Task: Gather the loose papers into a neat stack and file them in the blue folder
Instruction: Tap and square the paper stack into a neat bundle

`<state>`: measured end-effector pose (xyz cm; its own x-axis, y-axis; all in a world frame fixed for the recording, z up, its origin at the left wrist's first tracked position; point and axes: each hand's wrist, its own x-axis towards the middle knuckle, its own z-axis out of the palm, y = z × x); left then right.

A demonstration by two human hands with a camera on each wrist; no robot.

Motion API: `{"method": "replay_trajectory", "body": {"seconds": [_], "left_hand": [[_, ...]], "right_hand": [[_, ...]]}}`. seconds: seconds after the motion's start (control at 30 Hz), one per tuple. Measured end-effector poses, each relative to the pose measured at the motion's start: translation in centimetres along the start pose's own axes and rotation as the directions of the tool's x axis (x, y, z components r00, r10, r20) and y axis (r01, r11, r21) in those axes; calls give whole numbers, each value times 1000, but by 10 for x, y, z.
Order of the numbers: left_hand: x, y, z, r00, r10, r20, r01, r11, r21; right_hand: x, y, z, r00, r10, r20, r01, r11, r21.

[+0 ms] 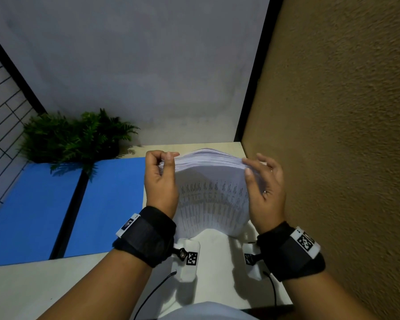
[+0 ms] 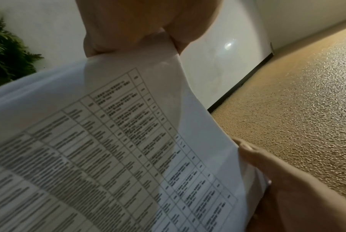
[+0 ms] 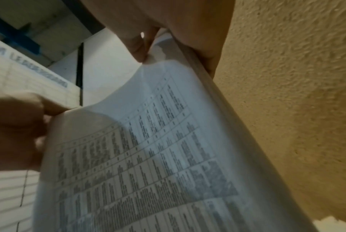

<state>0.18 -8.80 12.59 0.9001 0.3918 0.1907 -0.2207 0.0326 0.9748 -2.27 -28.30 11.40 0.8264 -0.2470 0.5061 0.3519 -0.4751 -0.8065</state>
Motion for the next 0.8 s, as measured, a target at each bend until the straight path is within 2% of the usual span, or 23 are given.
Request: {"method": "replay_trajectory", "body": {"seconds": [0.07, 0.17, 0.3, 0.4, 0.47, 0.53, 0.67, 0.8], "left_hand": [[1, -1, -1, 1000, -3, 6, 3, 1000, -1], [3, 0, -1, 1000, -1, -1, 1, 1000, -1], [6, -1, -1, 999, -42, -21, 41, 999, -17], [6, 0, -1, 993, -117, -2, 116, 990, -77], [3, -1, -1, 989, -145, 18, 146, 987, -72], [2, -4, -2, 988, -147, 48, 150, 987, -61], [-2, -9, -8, 983, -84, 166, 91, 995, -37], [-7, -18, -14, 964, -62, 259, 71, 997, -29]], "right_hand": [[3, 0, -1, 997, 9, -73, -7, 1000, 23], [4, -3, 1, 994, -22, -110, 28, 998, 56], [3, -4, 6, 987, 92, -131, -70, 983, 168], [4, -4, 9, 997, 5, -73, 0, 997, 72], [5, -2, 9, 998, 15, -58, -13, 999, 35], [6, 1, 9, 993, 71, -100, -66, 997, 47], [6, 6, 10, 998, 21, -61, -19, 1000, 22], [11, 6, 11, 981, 171, -96, -166, 984, 60]]}}
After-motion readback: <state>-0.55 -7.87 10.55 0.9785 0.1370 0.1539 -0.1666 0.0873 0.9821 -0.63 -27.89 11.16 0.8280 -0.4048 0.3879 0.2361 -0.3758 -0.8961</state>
